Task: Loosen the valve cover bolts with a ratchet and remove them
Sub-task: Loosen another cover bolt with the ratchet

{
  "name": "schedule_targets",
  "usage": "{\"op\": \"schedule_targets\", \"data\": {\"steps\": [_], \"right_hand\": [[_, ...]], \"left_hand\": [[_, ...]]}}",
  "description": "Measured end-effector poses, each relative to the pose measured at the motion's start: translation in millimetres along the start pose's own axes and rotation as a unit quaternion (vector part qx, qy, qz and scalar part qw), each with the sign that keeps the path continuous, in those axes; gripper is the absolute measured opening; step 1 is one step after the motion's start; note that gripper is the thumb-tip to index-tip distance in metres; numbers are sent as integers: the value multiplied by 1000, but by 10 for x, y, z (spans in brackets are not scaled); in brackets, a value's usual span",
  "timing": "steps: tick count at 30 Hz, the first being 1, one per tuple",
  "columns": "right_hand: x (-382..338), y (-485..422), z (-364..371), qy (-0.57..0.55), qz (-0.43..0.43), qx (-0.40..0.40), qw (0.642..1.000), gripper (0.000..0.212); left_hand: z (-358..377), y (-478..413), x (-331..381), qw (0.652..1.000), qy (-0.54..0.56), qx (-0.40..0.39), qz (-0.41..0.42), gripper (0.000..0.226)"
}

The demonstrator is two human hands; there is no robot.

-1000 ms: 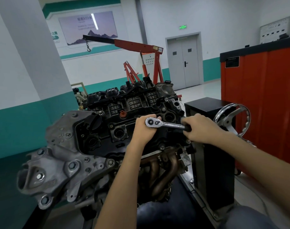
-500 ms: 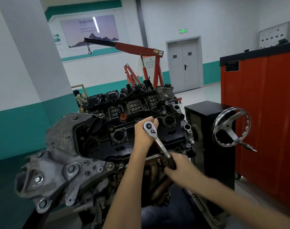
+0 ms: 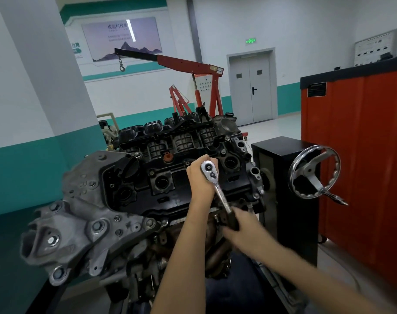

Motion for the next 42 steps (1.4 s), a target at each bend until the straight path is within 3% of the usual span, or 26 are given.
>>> {"op": "schedule_targets", "data": {"steps": [3,5,7,10,13,15,18,21,23,26,29,32,36,39,42], "right_hand": [[-78,122,337,-134,3,-26,991,17],[-84,95,296,-112,3,-18,993,14],[-41,-3,53,-8,-11,-1,1000,9],[-93,-222,-474,163,-44,-28,985,23],[-346,-487,-931,377,-108,30,919,20],[-458,-540,-1032,422,-134,82,893,18],[-300,-418,-809,331,-75,74,938,21],[-51,-124,-290,116,-13,7,993,19],[-37,42,43,-21,2,-8,1000,13],[-102,133,310,-125,1,-37,991,15],[-83,7,73,-9,-21,-22,1000,13],[-95,-242,-447,167,-44,-38,984,21],[-403,-618,-1120,417,-109,46,901,7],[-474,-596,-1094,427,-117,89,892,17],[-169,-350,-659,280,-56,65,956,23]], "left_hand": [[-11,58,-32,999,1,46,-12,38],[-20,33,8,998,-50,3,34,44],[-51,-29,59,985,-136,-74,76,49],[-159,-102,45,963,-185,-176,85,51],[-205,-109,49,960,-180,-198,89,55],[-178,-91,66,966,-175,-168,94,56],[-139,-79,54,985,-144,-75,51,53],[-78,-17,27,991,-124,-15,43,43],[-42,35,43,993,-102,20,49,31],[-5,7,73,990,-115,-1,78,47],[-75,-53,64,978,-158,-80,106,51],[-168,-80,-1,965,-188,-152,104,52],[-122,-104,29,962,-192,-160,110,49],[-126,-81,28,979,-159,-99,84,49],[-89,-67,17,991,-117,-41,48,52]]}}
Point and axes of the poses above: each hand's wrist, its own y-axis away from the middle knuckle, its own z-axis out of the palm, x = y × z, the point moved 3 cm from there along -y, towards the middle knuckle, and after that the axes turned 9 degrees about z, right-handed, at the moved point
